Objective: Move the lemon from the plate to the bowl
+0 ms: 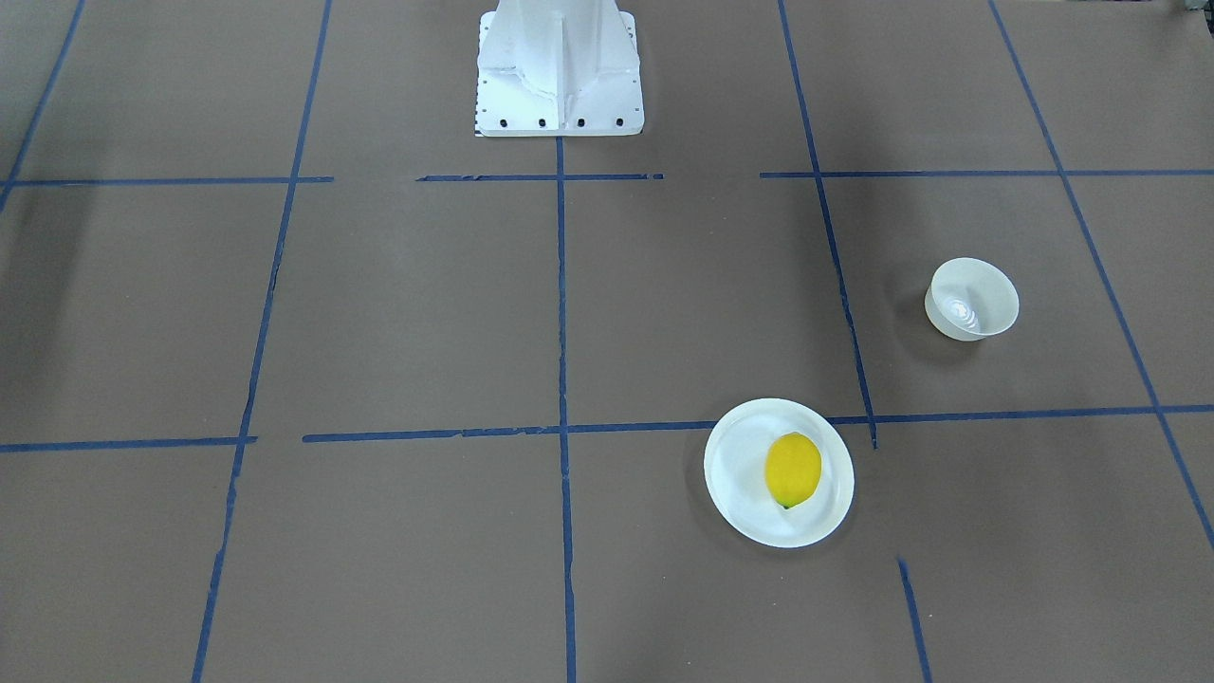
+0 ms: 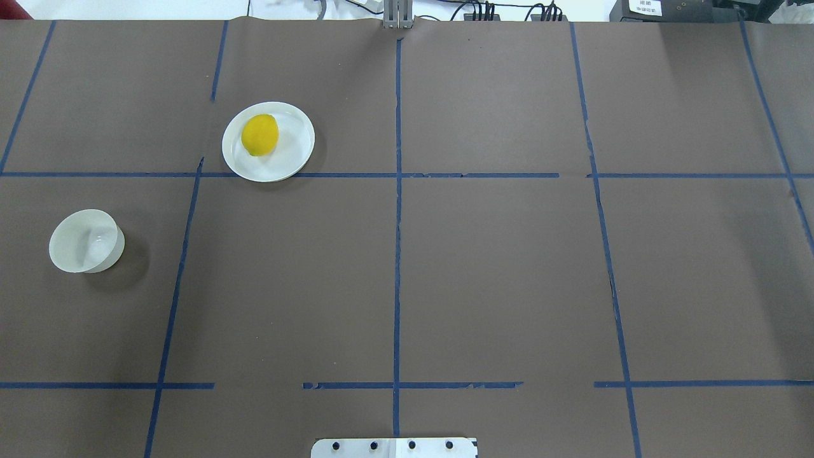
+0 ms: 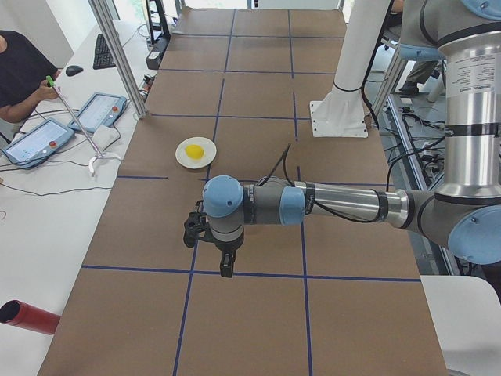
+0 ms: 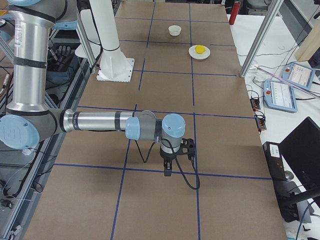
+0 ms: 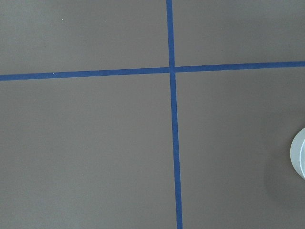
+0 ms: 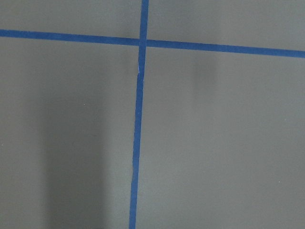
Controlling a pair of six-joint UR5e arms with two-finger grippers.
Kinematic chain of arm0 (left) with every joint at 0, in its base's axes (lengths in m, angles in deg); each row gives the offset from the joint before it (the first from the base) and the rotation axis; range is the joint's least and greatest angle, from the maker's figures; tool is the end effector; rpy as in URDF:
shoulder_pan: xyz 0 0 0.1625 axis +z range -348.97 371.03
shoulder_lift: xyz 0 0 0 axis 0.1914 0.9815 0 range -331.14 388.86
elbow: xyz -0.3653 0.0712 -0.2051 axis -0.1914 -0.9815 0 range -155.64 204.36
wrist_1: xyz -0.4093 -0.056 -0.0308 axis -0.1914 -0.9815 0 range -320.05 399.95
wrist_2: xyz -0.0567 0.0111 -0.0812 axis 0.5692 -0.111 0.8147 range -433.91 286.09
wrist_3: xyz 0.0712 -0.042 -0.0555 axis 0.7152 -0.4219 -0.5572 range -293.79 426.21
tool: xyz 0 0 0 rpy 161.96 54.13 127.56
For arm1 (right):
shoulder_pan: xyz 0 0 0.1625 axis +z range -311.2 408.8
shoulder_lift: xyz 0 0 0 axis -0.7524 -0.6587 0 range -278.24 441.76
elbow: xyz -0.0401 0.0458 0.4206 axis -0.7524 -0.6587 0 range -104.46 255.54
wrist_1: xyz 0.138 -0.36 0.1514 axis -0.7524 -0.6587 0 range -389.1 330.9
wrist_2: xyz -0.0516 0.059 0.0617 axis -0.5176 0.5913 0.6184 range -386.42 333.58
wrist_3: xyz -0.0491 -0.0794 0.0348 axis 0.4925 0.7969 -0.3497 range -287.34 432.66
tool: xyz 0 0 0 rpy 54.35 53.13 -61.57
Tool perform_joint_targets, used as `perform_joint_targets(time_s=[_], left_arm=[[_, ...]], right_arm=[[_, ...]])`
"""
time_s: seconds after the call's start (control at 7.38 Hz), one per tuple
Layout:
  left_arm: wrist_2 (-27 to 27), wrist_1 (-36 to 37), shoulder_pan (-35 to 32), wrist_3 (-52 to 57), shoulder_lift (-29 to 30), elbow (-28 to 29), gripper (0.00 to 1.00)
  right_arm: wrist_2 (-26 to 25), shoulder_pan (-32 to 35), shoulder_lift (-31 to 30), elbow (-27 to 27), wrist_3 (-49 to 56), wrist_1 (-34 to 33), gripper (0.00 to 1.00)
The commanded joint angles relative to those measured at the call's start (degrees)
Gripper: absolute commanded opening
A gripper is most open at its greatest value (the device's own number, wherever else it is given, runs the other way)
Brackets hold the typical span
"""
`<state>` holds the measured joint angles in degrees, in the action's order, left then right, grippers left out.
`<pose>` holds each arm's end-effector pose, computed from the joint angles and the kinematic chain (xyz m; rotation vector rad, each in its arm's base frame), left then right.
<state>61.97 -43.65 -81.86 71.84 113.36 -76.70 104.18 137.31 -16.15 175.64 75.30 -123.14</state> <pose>-0.0844 -0.4446 0.6183 0.0457 0.7995 0.0392 0.0572 -0.4322 0.6473 -0.0238 -0.7090 -0.0575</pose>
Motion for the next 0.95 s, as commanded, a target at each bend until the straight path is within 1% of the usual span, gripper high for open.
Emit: perform_joint_targets(time_s=[0.0, 0.41, 0.54, 0.68, 0.81], left_arm=[[-0.2, 0.1, 0.2, -0.1, 0.1, -0.1, 1.00], [0.0, -1.3, 0.4, -0.5, 0.1, 1.2, 1.00], [0.3, -6.2, 0.8, -0.4, 0.1, 0.9, 1.00], [1.4, -9.0, 2.2, -0.6, 0.1, 0.2, 1.00], [6.3, -9.1, 7.2, -0.8, 0.7, -0.4, 1.00]], right_arm=[[0.0, 0.0, 0.0, 0.0, 0.0, 0.0, 1.00], [0.0, 0.0, 0.0, 0.0, 0.0, 0.0, 1.00], [0.0, 0.0, 0.0, 0.0, 0.0, 0.0, 1.00], [0.0, 0.0, 0.0, 0.0, 0.0, 0.0, 1.00], [0.0, 0.0, 0.0, 0.0, 0.0, 0.0, 1.00]])
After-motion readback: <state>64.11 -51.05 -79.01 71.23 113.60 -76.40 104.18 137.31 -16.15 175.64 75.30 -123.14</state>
